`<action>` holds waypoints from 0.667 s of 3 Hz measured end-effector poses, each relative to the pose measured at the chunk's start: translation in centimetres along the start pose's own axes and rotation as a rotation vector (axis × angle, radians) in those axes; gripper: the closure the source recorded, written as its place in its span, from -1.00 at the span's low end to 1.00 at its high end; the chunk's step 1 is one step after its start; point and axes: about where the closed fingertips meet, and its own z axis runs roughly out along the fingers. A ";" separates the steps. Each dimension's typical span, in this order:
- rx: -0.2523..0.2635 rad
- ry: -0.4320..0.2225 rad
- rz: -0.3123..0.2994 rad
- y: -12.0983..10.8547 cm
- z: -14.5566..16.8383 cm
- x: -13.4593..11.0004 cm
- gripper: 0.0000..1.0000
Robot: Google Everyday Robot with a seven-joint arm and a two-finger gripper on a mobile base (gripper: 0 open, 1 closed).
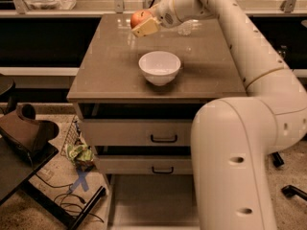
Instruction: Pick apple from bottom drawer and place on counter
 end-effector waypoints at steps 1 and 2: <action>0.003 -0.056 0.017 -1.5 1.9 0.4 1.00; -0.011 -0.079 0.031 -1.8 3.9 0.9 1.00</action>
Offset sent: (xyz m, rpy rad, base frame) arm 0.0798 0.0179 -0.0207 0.1191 0.0068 0.0171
